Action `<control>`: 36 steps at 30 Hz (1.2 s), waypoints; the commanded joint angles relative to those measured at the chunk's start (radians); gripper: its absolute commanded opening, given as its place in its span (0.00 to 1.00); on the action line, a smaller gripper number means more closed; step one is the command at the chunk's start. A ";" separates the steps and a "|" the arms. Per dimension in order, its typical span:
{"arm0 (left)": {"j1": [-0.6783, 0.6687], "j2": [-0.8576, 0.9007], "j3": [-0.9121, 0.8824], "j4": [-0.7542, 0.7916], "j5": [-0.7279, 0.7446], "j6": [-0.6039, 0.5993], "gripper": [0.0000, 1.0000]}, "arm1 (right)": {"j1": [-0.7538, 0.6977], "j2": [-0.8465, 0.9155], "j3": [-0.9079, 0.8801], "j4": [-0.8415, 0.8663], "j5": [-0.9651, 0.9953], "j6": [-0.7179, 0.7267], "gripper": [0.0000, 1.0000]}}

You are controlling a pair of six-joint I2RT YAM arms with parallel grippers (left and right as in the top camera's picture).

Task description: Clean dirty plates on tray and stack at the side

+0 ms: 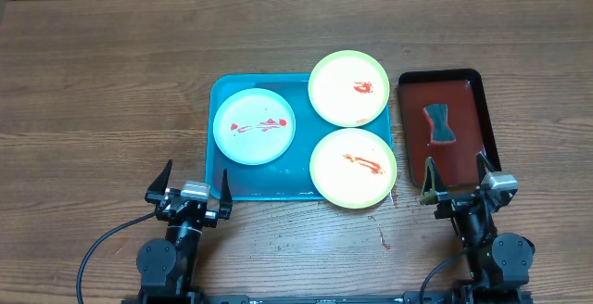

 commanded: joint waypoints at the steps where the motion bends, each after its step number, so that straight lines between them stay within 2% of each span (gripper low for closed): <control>1: 0.005 -0.011 -0.004 -0.002 -0.006 0.005 1.00 | 0.005 -0.012 -0.011 0.006 0.010 0.008 1.00; 34: 0.005 -0.011 -0.004 -0.002 -0.006 0.006 1.00 | 0.005 -0.012 -0.011 0.006 0.010 0.008 1.00; 36: 0.005 -0.011 -0.004 0.018 -0.010 0.052 1.00 | 0.005 -0.012 -0.011 0.008 0.010 0.008 1.00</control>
